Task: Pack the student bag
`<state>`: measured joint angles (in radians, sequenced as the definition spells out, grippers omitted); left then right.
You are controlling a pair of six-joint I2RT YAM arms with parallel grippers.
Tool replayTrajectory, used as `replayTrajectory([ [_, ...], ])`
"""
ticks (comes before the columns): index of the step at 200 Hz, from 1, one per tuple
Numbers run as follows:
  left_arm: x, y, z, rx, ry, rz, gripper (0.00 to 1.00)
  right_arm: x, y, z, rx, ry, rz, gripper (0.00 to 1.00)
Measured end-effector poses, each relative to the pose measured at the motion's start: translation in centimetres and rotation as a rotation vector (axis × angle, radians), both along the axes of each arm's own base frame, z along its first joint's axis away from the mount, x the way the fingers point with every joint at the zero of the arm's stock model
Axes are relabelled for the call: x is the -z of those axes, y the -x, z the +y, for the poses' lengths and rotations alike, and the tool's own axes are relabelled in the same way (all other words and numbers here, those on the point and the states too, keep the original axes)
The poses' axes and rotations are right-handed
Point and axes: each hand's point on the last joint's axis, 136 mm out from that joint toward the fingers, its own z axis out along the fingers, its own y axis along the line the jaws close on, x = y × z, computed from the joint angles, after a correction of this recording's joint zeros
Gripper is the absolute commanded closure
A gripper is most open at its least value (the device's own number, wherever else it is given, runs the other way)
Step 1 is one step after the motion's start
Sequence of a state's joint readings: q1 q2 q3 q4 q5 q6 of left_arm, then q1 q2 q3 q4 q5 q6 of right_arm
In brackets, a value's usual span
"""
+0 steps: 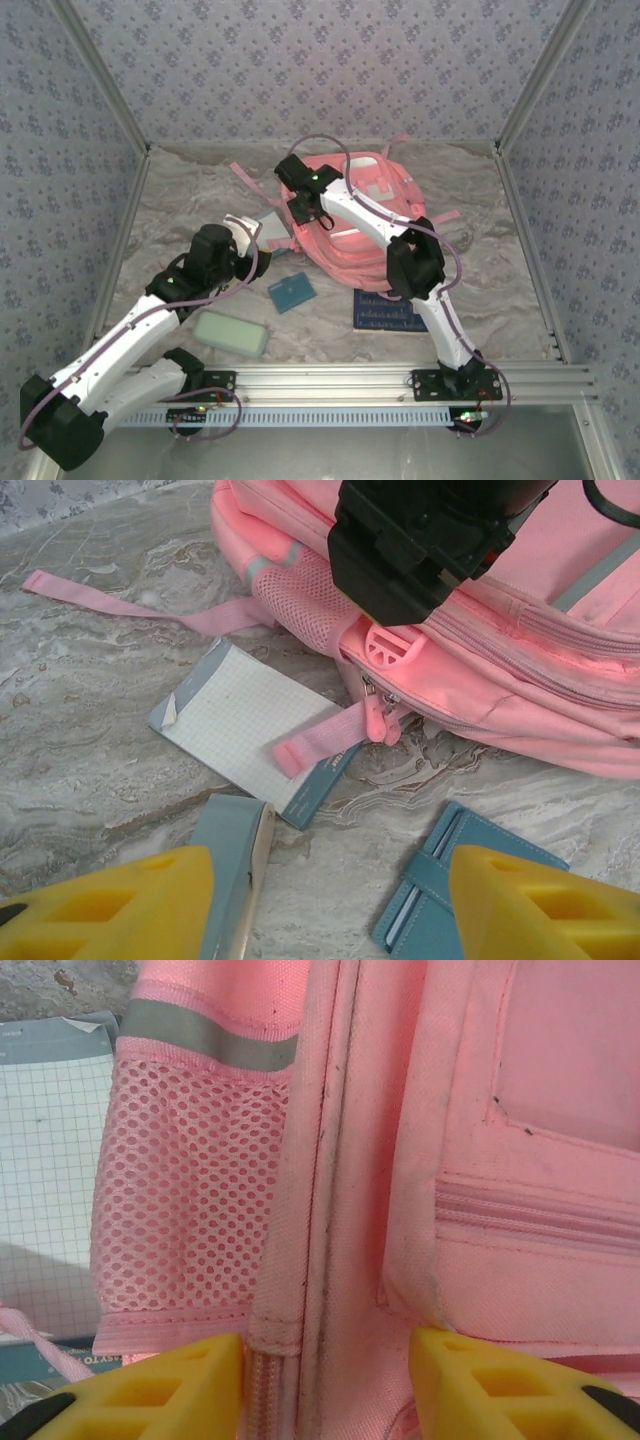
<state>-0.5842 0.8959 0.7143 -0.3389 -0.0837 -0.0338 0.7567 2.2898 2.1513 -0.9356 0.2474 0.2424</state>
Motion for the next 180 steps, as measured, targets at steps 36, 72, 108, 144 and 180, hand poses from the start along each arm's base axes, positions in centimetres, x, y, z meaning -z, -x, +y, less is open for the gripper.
replayTrajectory([
  [36, 0.1, 0.0, 0.0, 0.0, -0.001, 0.002, 0.36, 0.3, 0.5, 0.5, 0.01, -0.006, 0.01, 0.47],
  [72, 0.1, 0.0, 0.0, 0.0, 0.0, 0.002, 0.36, 0.6, 0.7, 0.5, 0.039, -0.01, 0.013, 0.74],
  [108, 0.1, 0.0, 0.0, 0.0, -0.001, 0.002, 0.36, 0.9, 0.5, 0.0, 0.069, -0.012, 0.018, 1.0],
  [144, 0.2, 0.0, 0.0, 0.0, -0.001, 0.004, 0.36, 0.4, 0.5, -0.2, 0.067, -0.033, 0.026, 1.0],
  [180, 0.4, 0.0, -0.5, 0.021, 0.008, 0.014, 0.43, -2.4, 0.8, -1.7, 0.038, -0.13, 0.066, 1.0],
])
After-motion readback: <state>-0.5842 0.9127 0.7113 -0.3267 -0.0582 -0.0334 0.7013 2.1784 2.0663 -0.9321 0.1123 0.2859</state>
